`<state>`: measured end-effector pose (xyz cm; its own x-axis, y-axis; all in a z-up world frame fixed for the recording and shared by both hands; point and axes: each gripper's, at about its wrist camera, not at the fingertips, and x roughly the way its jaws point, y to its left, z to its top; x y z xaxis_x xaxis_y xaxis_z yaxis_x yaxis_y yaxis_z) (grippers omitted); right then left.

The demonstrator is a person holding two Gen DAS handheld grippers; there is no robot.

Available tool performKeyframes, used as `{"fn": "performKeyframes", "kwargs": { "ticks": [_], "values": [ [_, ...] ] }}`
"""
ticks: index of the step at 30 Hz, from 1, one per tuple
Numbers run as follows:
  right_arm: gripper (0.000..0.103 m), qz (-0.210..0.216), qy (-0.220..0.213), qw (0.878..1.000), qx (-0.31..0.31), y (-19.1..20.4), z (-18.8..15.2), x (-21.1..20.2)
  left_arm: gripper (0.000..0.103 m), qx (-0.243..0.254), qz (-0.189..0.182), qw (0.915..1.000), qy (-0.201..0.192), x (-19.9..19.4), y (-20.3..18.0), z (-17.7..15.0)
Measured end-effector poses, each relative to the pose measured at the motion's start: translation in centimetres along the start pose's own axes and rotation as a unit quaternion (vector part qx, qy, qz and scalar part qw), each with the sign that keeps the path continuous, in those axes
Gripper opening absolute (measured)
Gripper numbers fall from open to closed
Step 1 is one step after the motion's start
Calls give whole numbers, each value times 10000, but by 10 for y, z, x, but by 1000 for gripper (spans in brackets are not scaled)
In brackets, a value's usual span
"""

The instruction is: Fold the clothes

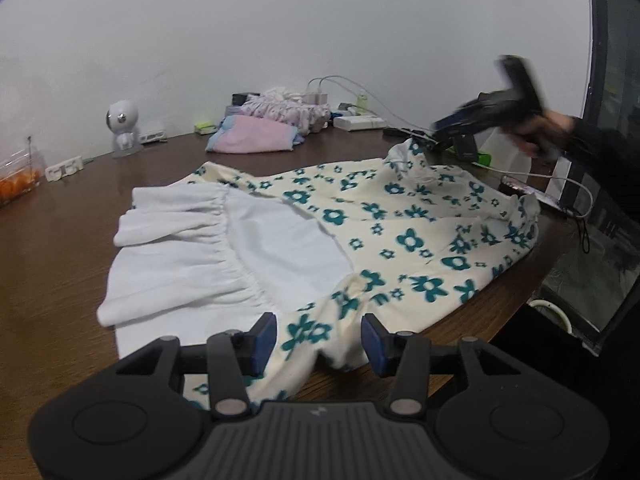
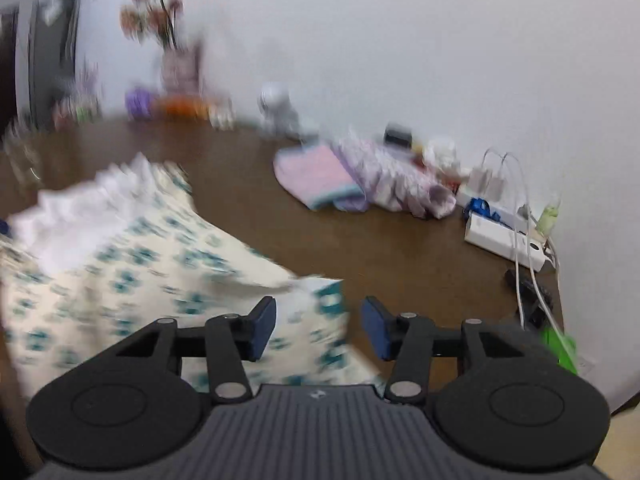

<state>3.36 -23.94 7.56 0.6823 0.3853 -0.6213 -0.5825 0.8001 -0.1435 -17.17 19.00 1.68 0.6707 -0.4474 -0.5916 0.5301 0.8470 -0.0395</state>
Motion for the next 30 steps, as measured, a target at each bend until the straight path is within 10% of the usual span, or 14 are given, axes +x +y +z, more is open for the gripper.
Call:
{"fn": "performKeyframes", "kwargs": {
  "ticks": [3, 6, 15, 22, 30],
  "values": [
    [41, 304, 412, 9985, -216, -12, 17, 43, 45, -24, -43, 10000, 1, 1, -6, 1],
    [1, 410, 675, 9954, -542, -7, 22, 70, 45, -74, -55, 9999, 43, 4, -6, 1],
    [1, 1123, 694, 9654, -2251, 48, -28, 41, 45, -284, 65, 9993, 215, 13, 11, -1],
    [26, 1363, 495, 9753, -1665, 41, 4, 29, 45, -237, 111, 9994, 218, 10, 6, -2],
    [26, 1611, 395, 9795, -1145, 46, 27, 71, 46, -220, 102, 9995, 196, 6, 5, -2]
  ]
}}
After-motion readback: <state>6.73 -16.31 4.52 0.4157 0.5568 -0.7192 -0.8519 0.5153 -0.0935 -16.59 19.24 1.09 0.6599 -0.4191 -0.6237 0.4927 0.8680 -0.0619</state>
